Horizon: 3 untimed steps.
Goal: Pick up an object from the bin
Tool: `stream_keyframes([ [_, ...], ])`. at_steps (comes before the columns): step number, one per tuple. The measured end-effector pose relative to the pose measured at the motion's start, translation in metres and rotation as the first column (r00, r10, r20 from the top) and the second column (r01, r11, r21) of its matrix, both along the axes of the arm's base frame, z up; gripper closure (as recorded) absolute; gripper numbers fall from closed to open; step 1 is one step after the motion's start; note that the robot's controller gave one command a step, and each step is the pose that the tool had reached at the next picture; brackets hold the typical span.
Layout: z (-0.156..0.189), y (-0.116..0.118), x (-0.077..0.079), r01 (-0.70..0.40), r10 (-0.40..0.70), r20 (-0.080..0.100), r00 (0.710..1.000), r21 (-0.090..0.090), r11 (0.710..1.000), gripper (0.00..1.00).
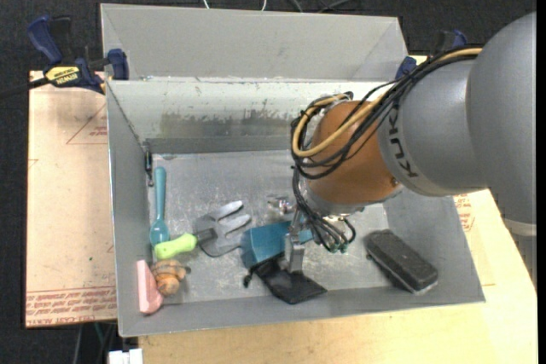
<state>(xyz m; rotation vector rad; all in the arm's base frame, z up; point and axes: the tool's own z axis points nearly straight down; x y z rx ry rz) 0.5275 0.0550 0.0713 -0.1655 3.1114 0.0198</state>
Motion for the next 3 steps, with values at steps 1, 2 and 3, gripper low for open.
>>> stream_keyframes([
  [1, 0.0, 0.0, 0.0, 0.0, 0.0, 0.0, 1.0, 0.0, 1.0, 1.0],
  [2, 0.0, 0.0, 0.0, 0.0, 0.0, 0.0, 1.0, 0.0, 1.0, 1.0],
  [3, 0.0, 0.0, 0.0, 0.0, 0.0, 0.0, 1.0, 0.0, 1.0, 1.0],
])
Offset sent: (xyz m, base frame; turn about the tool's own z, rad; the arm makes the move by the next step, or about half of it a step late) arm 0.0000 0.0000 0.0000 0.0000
